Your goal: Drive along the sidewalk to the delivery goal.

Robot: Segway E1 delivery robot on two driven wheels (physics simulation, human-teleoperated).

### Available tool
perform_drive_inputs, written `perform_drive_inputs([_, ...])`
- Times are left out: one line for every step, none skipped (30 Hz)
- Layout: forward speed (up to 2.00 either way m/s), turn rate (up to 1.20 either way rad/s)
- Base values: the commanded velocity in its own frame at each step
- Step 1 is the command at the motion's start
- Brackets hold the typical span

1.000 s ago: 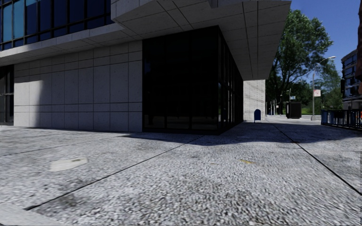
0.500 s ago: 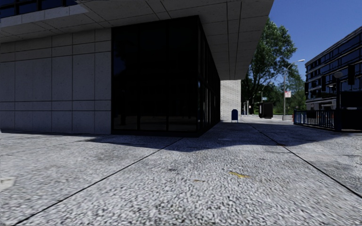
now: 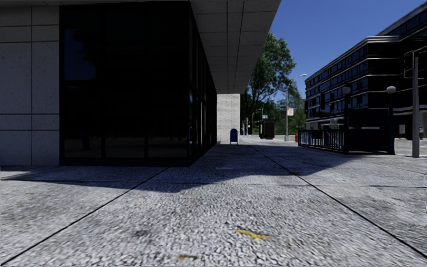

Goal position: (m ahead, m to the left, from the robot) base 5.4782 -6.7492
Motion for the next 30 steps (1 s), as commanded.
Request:
perform_drive_inputs([1.5, -0.71])
perform_drive_inputs([1.5, -0.71])
perform_drive_inputs([1.5, -0.71])
perform_drive_inputs([1.5, -0.71])
perform_drive_inputs([1.5, -0.71])
perform_drive_inputs([1.5, -0.71])
perform_drive_inputs([1.5, -0.71])
perform_drive_inputs([1.5, -0.71])
perform_drive_inputs([1.5, -0.71])
perform_drive_inputs([1.5, -0.71])
perform_drive_inputs([1.5, -0.71])
perform_drive_inputs([1.5, -0.71])
perform_drive_inputs([1.5, -0.71])
perform_drive_inputs([1.5, -0.71])
perform_drive_inputs([1.5, -0.71])
perform_drive_inputs([1.5, -0.71])
perform_drive_inputs([1.5, -0.71])
perform_drive_inputs([1.5, -0.7])
perform_drive_inputs([1.5, -0.7])
perform_drive_inputs([1.5, -0.68])
perform_drive_inputs([1.5, -0.67])
perform_drive_inputs([1.5, -0.67])
perform_drive_inputs([1.5, -0.67])
perform_drive_inputs([1.5, -0.67])
perform_drive_inputs([1.5, -0.67])
perform_drive_inputs([1.5, -0.67])
perform_drive_inputs([1.5, -0.67])
perform_drive_inputs([1.5, -0.67])
perform_drive_inputs([1.5, -0.67])
perform_drive_inputs([1.5, -0.67])
